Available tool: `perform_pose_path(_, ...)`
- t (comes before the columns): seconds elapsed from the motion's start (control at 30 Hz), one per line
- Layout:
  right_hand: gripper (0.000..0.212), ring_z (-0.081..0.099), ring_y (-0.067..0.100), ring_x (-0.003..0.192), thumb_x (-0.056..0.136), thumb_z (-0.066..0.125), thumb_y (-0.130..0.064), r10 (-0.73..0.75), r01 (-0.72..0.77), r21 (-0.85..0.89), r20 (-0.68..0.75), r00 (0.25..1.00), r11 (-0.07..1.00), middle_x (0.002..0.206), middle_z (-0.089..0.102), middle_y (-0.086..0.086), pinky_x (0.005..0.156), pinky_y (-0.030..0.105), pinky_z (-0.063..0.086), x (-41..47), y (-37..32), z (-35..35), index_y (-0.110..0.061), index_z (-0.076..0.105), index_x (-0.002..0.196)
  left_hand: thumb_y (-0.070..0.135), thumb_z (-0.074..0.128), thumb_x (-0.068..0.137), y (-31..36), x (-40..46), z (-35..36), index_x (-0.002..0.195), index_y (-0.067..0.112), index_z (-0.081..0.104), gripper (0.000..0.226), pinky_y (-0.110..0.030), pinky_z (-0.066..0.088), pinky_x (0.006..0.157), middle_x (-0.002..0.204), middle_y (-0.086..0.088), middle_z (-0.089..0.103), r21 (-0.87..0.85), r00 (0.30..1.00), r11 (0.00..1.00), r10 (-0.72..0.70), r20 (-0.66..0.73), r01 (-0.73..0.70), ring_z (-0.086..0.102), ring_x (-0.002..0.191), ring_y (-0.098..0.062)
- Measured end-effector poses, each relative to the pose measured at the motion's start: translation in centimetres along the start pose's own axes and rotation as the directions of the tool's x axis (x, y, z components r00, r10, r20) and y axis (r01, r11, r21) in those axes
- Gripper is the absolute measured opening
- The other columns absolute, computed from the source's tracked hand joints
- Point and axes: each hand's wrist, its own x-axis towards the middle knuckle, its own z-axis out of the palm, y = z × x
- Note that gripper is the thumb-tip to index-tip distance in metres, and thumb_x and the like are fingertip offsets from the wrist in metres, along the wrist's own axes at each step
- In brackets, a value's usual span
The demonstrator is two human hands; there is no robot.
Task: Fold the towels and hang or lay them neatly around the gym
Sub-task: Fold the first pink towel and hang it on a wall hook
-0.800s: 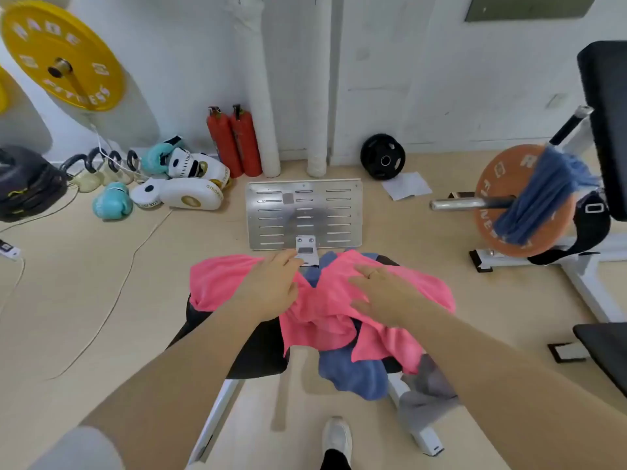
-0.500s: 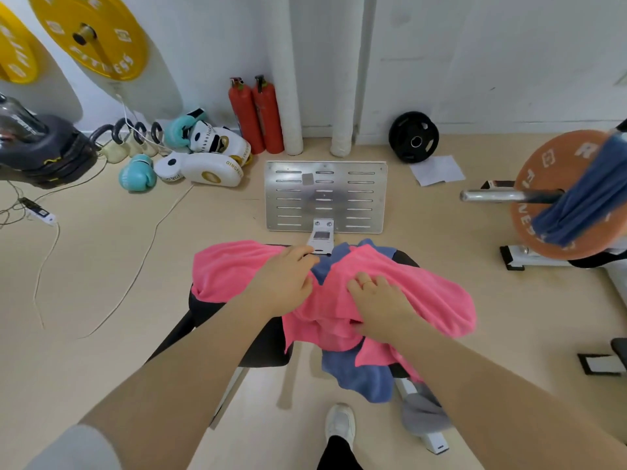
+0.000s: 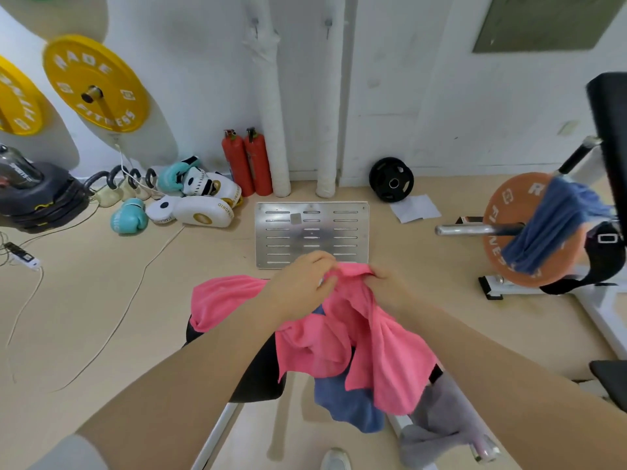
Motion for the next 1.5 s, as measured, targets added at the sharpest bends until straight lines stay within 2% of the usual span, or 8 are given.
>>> perform_pose_path(0.37,0.026,0.063,0.018,0.092,0.096,0.044,-0.013,-0.298,0.281,0.544,-0.06,0.953,0.79,0.096,0.069,0.009,0.091,0.032,0.05,-8.7,-11.3,0.2,-0.016,0.069,0.088,0.017,0.06,0.088,4.4,-6.0,-7.1,0.117,0.022,0.052,0.031,-0.002,0.039,0.084,0.101,0.022,0.055,-0.396,0.921,0.885,0.086,-0.379,-0.246,0.051,0.091,0.017)
perform_pose_path(0.53,0.029,0.069,0.012,0.082,0.098,0.035,-0.01,-0.465,0.24,0.73,0.12,0.877,0.64,0.088,0.072,0.004,0.072,0.02,0.055,-14.1,-14.2,1.9,0.0,0.061,0.102,0.024,0.06,0.088,4.9,-10.9,-10.2,0.1,0.018,0.061,0.014,-0.018,0.047,0.075,0.092,0.007,0.064,-0.477,0.926,0.86,-0.013,-0.376,-0.182,0.058,0.082,-0.004)
perform_pose_path(0.7,0.03,0.065,0.017,0.094,0.089,0.056,-0.004,-0.392,0.326,0.485,0.039,0.919,0.812,0.104,0.066,0.005,0.085,0.026,0.055,-17.4,-14.4,5.4,-0.015,0.053,0.117,0.018,0.054,0.091,5.3,-14.1,-10.4,0.103,0.011,0.065,0.018,-0.032,0.05,0.079,0.098,-0.008,0.066,-0.596,0.916,0.8,-0.182,-0.358,-0.074,0.061,0.088,-0.018)
perform_pose_path(0.93,0.008,0.047,0.019,0.066,0.088,0.047,-0.011,-0.263,0.142,-0.369,-0.299,0.917,0.918,0.066,0.047,-0.001,0.052,0.024,0.033,-19.1,-10.5,8.7,-0.008,0.051,0.081,0.036,0.058,0.088,1.3,-18.2,-10.3,0.106,0.007,0.062,0.034,-0.036,0.054,0.083,0.098,-0.01,0.065,-0.997,0.754,0.077,-0.656,-0.039,0.015,0.063,0.09,-0.024)
perform_pose_path(1.1,0.014,0.051,0.027,0.079,0.088,0.037,-0.003,-0.043,-0.132,-0.335,-0.468,0.882,0.933,0.084,0.056,0.009,0.067,0.033,0.038,-19.5,-9.3,8.5,-0.007,0.051,0.086,0.022,0.05,0.087,0.5,-19.9,-11.4,0.064,0.019,0.052,0.024,-0.016,0.045,0.047,0.049,0.006,0.056,-0.905,0.777,-0.234,-0.612,-0.148,-0.356,0.053,0.052,-0.011)
perform_pose_path(1.2,0.03,0.055,0.023,0.082,0.095,0.038,-0.012,0.198,-0.152,0.154,-0.356,0.913,0.976,0.104,0.055,0.012,0.07,0.036,0.048,-19.7,-10.5,8.8,-0.002,0.052,0.12,0.035,0.052,0.083,0.3,-20.2,-10.3,0.066,0.015,0.056,0.027,-0.017,0.046,0.052,0.051,0.006,0.059,-0.964,0.847,-0.023,-0.483,-0.221,-0.265,0.055,0.052,-0.011)
perform_pose_path(1.37,0.02,0.058,0.028,0.094,0.097,0.042,-0.02,0.179,-0.041,0.649,-0.147,0.973,0.76,0.115,0.062,0.023,0.093,0.05,0.05,-19.3,-13.9,8.8,-0.01,0.058,0.091,0.053,0.068,0.07,1.8,-19.4,-6.8,0.073,0.02,0.06,0.034,-0.029,0.047,0.066,0.065,0.008,0.059,-0.457,0.987,0.889,-0.032,-0.158,-0.045,0.054,0.062,-0.007)
perform_pose_path(1.5,0.022,0.06,0.021,0.077,0.094,0.05,-0.02,0.078,0.086,0.586,-0.249,0.965,0.806,0.081,0.063,0.012,0.065,0.031,0.051,-17.8,-15.8,7.2,-0.006,0.063,0.082,0.041,0.069,0.077,4.8,-17.6,-6.2,0.067,0.026,0.045,0.03,-0.019,0.036,0.056,0.06,0.012,0.045,-0.246,0.964,0.966,0.006,-0.264,-0.074,0.047,0.059,-0.007)
